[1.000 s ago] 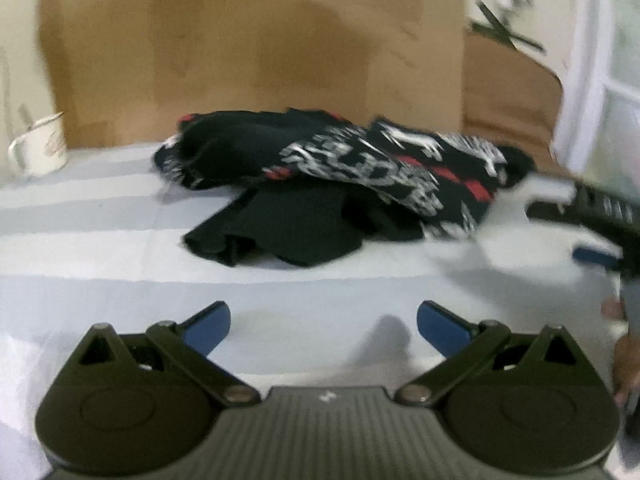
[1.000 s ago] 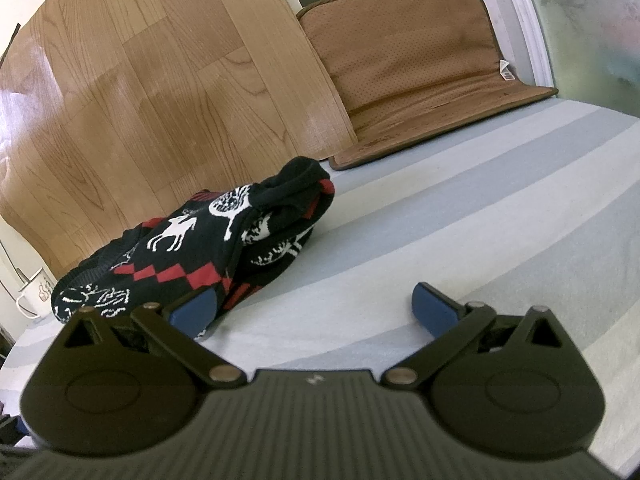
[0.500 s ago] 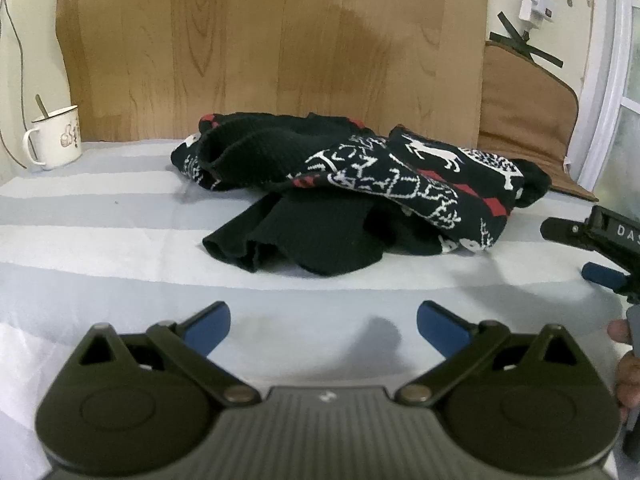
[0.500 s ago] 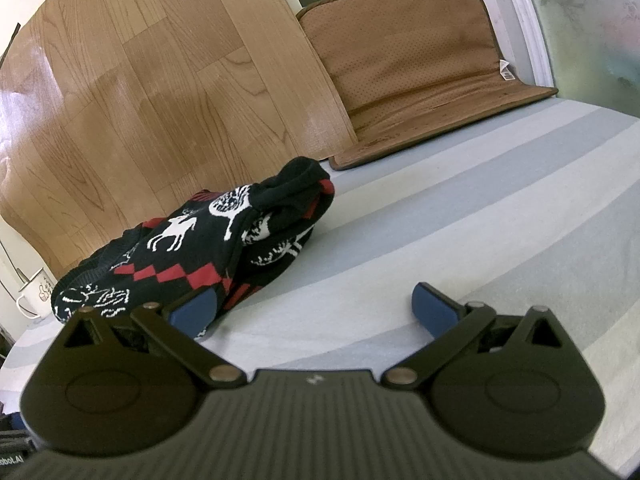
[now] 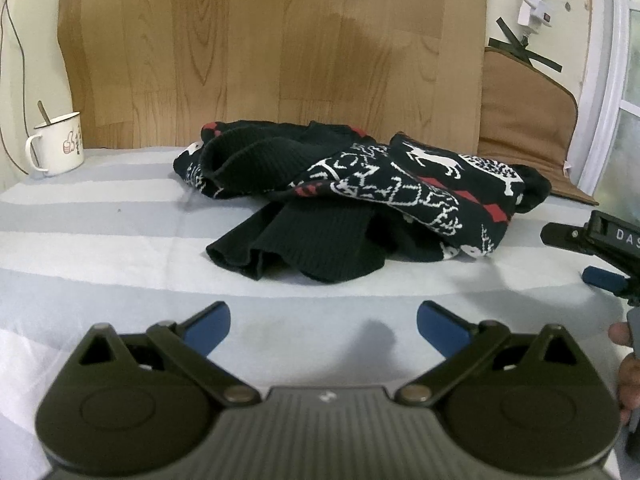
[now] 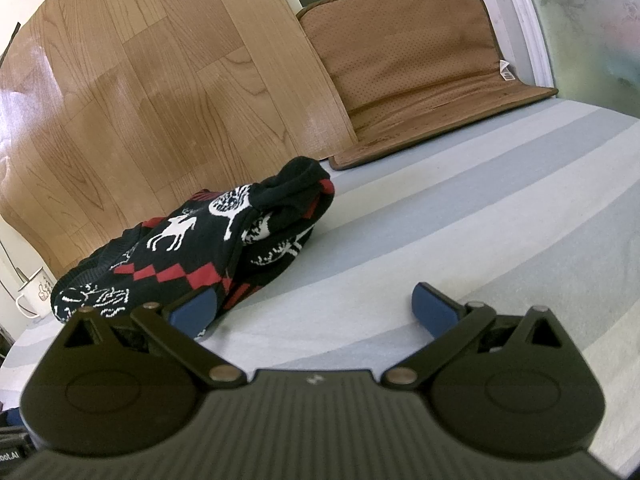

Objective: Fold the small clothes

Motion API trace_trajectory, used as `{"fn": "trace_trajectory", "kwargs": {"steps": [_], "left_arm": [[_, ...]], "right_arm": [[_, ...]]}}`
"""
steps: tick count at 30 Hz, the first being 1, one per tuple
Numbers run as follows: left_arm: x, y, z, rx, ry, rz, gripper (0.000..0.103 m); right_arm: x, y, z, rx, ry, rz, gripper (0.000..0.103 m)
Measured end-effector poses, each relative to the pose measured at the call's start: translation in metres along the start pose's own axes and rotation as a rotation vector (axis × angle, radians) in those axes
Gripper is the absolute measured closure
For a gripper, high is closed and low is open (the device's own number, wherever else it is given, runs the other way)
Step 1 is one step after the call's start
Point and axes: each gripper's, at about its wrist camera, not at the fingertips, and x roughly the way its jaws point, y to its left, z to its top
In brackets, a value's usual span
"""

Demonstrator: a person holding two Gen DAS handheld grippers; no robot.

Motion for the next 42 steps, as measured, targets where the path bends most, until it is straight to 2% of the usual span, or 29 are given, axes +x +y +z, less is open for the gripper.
{"fn": "trace_trajectory", "kwargs": {"steps": [18,21,22,24,26,29,31,33,35,38,40,41,42], "left_arm": [[0.001,-0.001,0.0,-0.006,0.009,-0.002,0.0],[0.001,0.001,0.001,-0.016,0.013,-0.001,0.0],[0.001,0.002,0.001,-0.021,0.011,0.0,0.0],[-0.001,0.005,0.001,-0.034,-0.001,0.001,0.0],[-0.003,0.009,0.001,-0.05,-0.016,-0.005,0.0],[-0.004,0.012,0.003,-0.068,-0.021,-0.008,0.0],[-0.004,0.014,0.003,-0.078,-0.025,-0.009,0.0],[-0.006,0.015,0.003,-0.086,-0.037,-0.01,0.0],[-0.007,0.015,0.002,-0.089,-0.045,-0.01,0.0],[-0.007,0.015,0.003,-0.087,-0.05,-0.011,0.0],[-0.007,0.015,0.003,-0.087,-0.052,-0.011,0.0],[-0.008,0.016,0.003,-0.088,-0.054,-0.013,0.0],[-0.008,0.016,0.002,-0.089,-0.056,-0.013,0.0]], "right_arm": [[0.0,0.0,0.0,-0.001,0.0,-0.001,0.0],[-0.001,-0.003,0.0,0.023,-0.008,0.02,0.0],[-0.004,-0.004,0.0,0.032,-0.012,0.03,0.003],[-0.01,-0.004,0.002,0.029,-0.036,0.062,0.024],[-0.019,0.005,0.009,-0.035,-0.076,0.096,0.035],[-0.023,0.035,0.03,-0.196,-0.112,0.151,0.036],[-0.015,0.059,0.042,-0.324,-0.117,0.157,0.036],[0.005,0.083,0.056,-0.434,-0.086,0.164,0.036],[0.029,0.097,0.067,-0.445,-0.023,0.174,0.033],[0.064,0.12,0.076,-0.435,0.079,0.203,0.02],[0.086,0.136,0.072,-0.459,0.137,0.194,0.021],[0.095,0.139,0.067,-0.466,0.173,0.187,0.033],[0.106,0.142,0.06,-0.485,0.22,0.187,0.066]]}}
